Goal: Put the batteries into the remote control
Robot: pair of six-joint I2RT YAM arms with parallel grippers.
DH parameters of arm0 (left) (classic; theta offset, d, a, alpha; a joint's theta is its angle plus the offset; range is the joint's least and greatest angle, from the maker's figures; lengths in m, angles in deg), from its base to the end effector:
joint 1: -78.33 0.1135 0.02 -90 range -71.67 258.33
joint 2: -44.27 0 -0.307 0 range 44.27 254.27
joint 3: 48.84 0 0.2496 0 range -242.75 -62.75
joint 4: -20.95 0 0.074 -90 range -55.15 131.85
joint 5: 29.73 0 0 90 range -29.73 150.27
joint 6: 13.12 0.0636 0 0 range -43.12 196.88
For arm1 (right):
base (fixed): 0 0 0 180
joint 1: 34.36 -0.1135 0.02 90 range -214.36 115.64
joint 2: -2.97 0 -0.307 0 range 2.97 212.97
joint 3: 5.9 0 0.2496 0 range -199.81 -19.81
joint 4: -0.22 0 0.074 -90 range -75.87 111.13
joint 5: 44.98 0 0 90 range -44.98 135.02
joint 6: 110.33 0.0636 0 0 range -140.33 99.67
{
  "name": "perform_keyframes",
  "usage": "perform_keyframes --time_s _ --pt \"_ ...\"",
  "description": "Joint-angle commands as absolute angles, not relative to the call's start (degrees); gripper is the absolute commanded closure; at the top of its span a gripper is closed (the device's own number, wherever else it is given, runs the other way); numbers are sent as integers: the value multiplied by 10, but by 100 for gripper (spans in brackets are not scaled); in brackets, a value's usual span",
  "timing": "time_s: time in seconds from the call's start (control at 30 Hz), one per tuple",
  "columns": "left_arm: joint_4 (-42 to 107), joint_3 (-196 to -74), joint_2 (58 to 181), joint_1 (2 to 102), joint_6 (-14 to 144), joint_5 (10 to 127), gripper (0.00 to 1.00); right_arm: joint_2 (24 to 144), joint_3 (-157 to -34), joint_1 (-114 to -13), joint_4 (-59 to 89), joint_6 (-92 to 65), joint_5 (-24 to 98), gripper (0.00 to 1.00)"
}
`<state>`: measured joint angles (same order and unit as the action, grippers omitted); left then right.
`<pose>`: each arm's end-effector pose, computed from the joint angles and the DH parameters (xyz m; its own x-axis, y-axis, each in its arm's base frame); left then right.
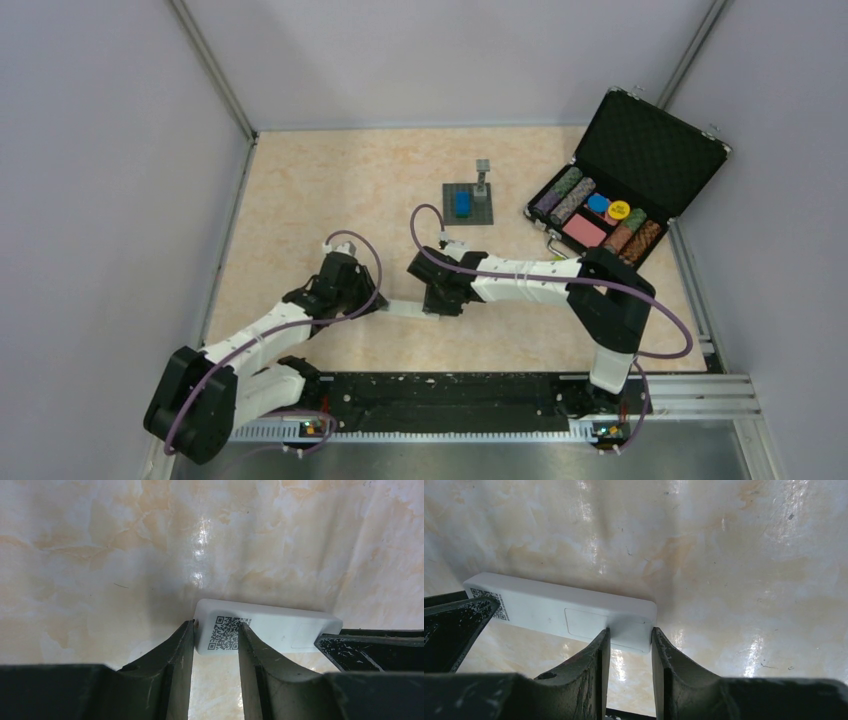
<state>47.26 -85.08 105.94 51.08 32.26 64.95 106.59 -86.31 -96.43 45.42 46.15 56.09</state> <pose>0.1619 -0.0892 0.1687 -0.8490 -0.3502 -0.3958 -0.1335 0.8667 -0.4805 0.1850 0.3229 0.1867 -0.9385 0.1509 -0.3105 0.0665 0.9616 0.2661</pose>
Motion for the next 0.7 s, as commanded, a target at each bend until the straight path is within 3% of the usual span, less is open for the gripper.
perform_keyframes --time_s 0.0,0.47,0.67 --pt "367 -812 1086 483 288 804 82 1137 -843 -987 260 495 440 70" --pt "336 -790 1088 483 280 822 83 1146 -818 -988 146 484 394 69" --pt "345 -789 1082 483 288 816 83 1177 -908 -987 271 453 412 63"
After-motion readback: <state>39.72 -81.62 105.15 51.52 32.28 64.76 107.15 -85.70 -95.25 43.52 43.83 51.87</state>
